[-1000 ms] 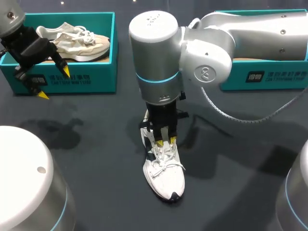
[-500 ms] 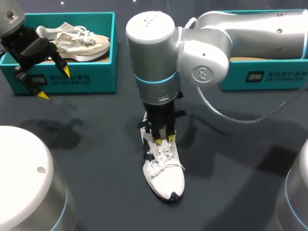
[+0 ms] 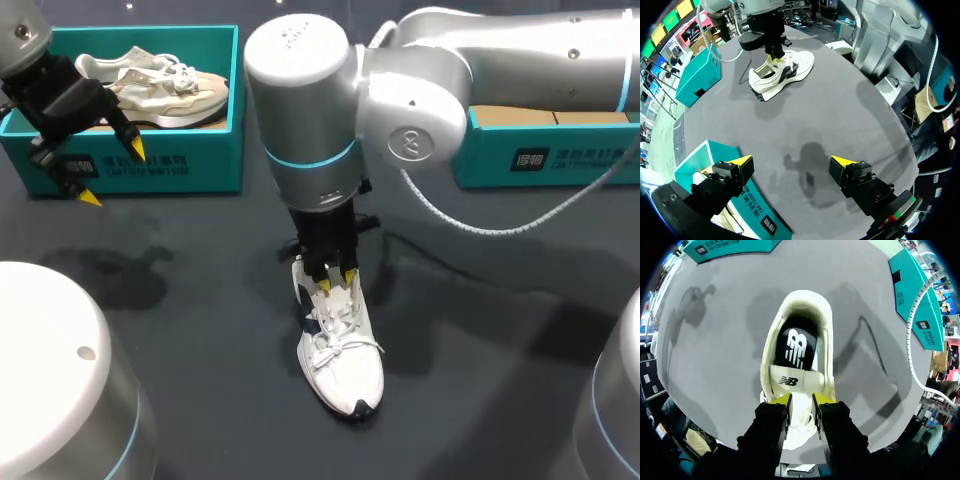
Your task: Take the shoe out of the shoebox, open the shoe tongue, remove and reinsert the insole, then place the shoe into the shoebox
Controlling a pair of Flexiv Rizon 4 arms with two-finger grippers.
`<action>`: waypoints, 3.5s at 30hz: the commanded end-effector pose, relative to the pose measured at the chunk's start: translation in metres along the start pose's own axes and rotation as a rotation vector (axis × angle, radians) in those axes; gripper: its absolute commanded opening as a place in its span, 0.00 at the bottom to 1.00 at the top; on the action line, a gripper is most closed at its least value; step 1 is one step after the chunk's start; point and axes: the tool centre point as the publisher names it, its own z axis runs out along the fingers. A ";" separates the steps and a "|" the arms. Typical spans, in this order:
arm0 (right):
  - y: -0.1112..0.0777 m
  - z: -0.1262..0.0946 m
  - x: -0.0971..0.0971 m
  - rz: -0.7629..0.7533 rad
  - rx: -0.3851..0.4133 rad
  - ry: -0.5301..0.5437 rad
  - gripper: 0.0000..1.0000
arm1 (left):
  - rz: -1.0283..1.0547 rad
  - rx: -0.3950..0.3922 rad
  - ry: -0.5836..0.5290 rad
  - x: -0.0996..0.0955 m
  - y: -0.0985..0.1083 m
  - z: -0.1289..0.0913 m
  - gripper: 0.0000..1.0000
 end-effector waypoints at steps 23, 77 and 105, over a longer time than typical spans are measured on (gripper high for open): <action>0.048 -0.085 -0.013 -0.831 -0.321 -0.065 1.00 | 0.000 -0.003 0.000 0.001 0.000 0.000 1.00; 0.112 -0.017 -0.009 -1.320 -0.226 -0.039 1.00 | 0.000 -0.003 0.000 0.001 0.000 0.000 1.00; 0.128 0.046 -0.013 -1.395 -0.191 0.033 0.96 | 0.000 -0.003 0.000 0.001 0.000 0.000 1.00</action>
